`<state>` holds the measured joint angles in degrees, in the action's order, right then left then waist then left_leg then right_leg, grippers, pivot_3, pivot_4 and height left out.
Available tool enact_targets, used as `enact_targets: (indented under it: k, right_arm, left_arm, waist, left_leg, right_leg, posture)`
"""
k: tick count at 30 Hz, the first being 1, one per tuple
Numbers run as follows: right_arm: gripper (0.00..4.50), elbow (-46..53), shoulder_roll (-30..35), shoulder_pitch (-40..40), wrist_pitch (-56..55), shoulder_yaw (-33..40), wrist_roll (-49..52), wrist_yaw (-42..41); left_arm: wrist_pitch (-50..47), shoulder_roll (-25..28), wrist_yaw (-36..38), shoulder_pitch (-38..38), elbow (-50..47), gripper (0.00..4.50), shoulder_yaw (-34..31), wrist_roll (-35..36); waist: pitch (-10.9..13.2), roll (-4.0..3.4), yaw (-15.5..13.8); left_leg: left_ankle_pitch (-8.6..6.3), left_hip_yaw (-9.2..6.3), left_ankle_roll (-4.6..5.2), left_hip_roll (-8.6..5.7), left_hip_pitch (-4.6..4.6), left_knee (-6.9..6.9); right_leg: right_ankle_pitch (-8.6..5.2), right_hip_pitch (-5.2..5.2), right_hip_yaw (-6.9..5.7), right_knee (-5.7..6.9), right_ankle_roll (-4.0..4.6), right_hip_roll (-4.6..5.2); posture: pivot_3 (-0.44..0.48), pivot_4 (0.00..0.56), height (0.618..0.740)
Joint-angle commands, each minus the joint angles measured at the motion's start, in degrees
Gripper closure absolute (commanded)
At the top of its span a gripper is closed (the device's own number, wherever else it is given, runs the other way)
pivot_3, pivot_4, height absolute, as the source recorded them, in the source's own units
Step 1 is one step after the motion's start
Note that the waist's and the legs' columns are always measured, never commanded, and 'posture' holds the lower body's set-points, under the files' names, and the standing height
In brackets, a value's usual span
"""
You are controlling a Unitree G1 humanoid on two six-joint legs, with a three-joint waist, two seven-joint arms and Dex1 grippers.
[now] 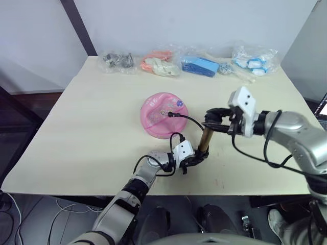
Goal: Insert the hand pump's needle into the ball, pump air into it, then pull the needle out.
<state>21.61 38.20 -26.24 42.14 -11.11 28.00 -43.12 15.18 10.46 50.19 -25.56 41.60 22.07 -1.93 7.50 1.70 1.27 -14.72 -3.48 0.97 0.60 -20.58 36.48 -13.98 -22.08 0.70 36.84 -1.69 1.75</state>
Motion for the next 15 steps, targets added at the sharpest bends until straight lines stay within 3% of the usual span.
enact_targets:
  k: [1,10,15]
  right_arm:
    - [2.83,-7.62,-1.09,5.20,-0.12,-9.38,-5.40,-2.08]
    - [2.83,-3.24,-1.64,-0.09,2.68,-3.00,-3.11,-3.28]
    - [2.83,2.67,0.73,-11.77,9.84,6.62,5.09,-4.39]
  left_arm:
    - [-3.35,1.91,0.27,4.08,1.56,3.41,1.61,-3.19]
    - [-16.71,1.81,-1.65,11.38,-19.94,3.41,4.70,-3.70]
    - [-21.56,1.58,-2.24,12.23,-24.93,3.41,5.42,-3.89]
  waist:
    - [-0.22,-0.06,0.31]
    - [-0.31,-0.29,0.90]
    - [0.56,-1.13,0.36]
  left_leg:
    - [0.00,0.00,0.00,0.00,0.01,0.00]
    - [-0.01,-0.17,-0.02,0.03,0.01,-0.26]
    - [-0.01,-0.23,-0.03,-0.13,-0.45,-0.27]
  right_leg:
    - [0.00,0.01,0.00,0.00,0.00,0.00]
    - [-0.06,0.01,-0.10,-0.05,-0.01,0.00]
    - [0.00,-0.37,-0.11,-0.04,0.16,0.13]
  posture:
    - [0.000,0.150,0.740]
    - [0.000,0.150,0.740]
    - [0.000,0.150,0.740]
